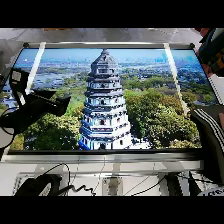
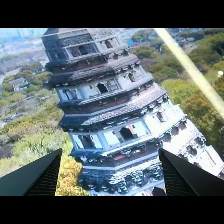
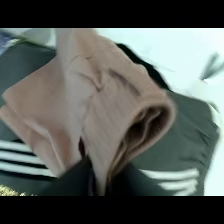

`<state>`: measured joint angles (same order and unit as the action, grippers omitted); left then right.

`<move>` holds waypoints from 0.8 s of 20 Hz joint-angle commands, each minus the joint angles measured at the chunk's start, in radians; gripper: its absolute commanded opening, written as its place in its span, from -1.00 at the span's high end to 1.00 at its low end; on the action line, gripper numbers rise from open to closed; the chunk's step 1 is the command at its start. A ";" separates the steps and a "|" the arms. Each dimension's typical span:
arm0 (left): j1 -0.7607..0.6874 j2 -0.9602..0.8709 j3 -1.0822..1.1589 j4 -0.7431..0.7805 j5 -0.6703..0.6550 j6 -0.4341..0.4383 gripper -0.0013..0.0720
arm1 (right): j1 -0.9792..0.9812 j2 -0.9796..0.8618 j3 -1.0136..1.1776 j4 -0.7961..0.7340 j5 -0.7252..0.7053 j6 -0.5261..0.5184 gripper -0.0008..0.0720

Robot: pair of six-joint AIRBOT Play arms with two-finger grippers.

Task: Fold the clothes and pants, and hang the long-sleeved shirts on hangers.

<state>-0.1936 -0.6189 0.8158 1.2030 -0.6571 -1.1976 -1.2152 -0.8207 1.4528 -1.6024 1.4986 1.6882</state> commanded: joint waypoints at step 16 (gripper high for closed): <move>0.000 0.002 0.001 0.001 0.000 0.000 -0.96 | 0.706 0.002 -0.207 0.106 -0.056 -0.165 0.91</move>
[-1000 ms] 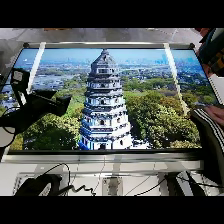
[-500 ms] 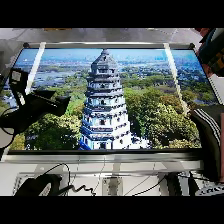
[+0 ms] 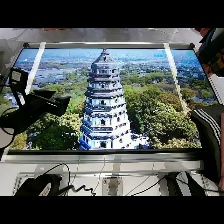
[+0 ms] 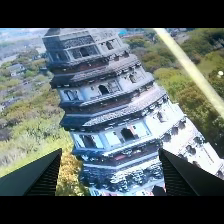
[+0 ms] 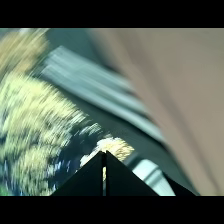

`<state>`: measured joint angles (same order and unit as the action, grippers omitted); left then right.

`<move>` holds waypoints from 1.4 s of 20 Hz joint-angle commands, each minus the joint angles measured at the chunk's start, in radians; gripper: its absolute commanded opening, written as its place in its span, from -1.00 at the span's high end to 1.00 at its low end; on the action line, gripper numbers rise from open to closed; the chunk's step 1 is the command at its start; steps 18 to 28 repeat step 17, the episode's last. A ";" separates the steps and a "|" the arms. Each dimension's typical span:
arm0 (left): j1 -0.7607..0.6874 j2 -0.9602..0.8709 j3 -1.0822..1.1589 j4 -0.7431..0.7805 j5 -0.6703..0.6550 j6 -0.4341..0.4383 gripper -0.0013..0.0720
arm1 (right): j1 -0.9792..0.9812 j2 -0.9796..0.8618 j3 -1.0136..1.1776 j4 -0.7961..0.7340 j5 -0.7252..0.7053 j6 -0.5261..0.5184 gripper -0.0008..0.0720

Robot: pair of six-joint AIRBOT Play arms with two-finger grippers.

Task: Fold the clothes and pants, and hang the long-sleeved shirts on hangers.

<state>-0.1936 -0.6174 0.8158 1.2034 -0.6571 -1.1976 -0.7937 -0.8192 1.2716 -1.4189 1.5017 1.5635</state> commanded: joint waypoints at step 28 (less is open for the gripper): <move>0.000 0.001 0.001 0.000 0.000 0.000 -0.96 | 0.925 0.001 -0.026 -0.234 -0.133 -0.038 0.90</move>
